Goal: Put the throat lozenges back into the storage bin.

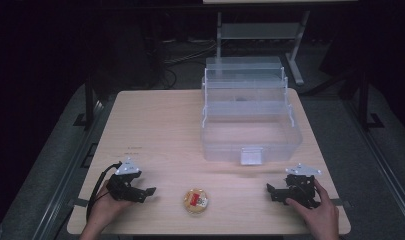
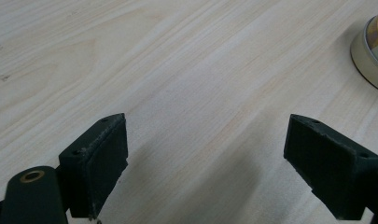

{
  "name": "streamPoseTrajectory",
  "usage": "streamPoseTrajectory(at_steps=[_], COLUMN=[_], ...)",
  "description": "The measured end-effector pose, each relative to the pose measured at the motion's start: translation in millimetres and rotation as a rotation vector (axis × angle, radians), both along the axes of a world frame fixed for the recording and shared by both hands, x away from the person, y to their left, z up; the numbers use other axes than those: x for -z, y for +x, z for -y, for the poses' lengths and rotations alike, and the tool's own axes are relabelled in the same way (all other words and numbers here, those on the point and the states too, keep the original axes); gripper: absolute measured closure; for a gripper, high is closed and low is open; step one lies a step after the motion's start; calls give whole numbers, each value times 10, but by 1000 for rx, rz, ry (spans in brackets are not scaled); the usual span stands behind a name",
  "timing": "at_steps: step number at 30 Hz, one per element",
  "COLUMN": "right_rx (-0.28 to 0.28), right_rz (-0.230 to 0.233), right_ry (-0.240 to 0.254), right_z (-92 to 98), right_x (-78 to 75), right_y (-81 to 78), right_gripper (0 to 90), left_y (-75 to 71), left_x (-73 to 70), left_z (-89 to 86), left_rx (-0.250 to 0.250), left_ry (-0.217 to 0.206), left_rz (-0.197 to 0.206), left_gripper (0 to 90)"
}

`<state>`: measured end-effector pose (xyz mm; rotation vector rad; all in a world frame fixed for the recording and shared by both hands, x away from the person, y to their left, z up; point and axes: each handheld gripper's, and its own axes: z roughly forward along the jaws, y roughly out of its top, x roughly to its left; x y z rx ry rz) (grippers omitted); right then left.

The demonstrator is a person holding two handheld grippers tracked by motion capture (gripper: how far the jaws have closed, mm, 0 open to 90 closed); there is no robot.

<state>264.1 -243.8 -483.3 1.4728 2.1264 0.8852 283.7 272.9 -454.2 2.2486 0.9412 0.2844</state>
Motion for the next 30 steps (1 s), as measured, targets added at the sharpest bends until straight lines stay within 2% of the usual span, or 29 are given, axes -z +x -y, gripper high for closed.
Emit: streamPoseTrajectory(at_steps=[25,30], right_rx=[0,0], right_rz=[0,0], right_ry=[0,0], right_z=[0,0], right_x=[0,0], right_y=[0,0], right_gripper=[0,0], left_y=[-59,-66], left_x=[-142,-157], left_z=[244,297], left_rx=[101,119], left_ry=[5,9], left_rz=[-46,-44], left_gripper=[136,136])
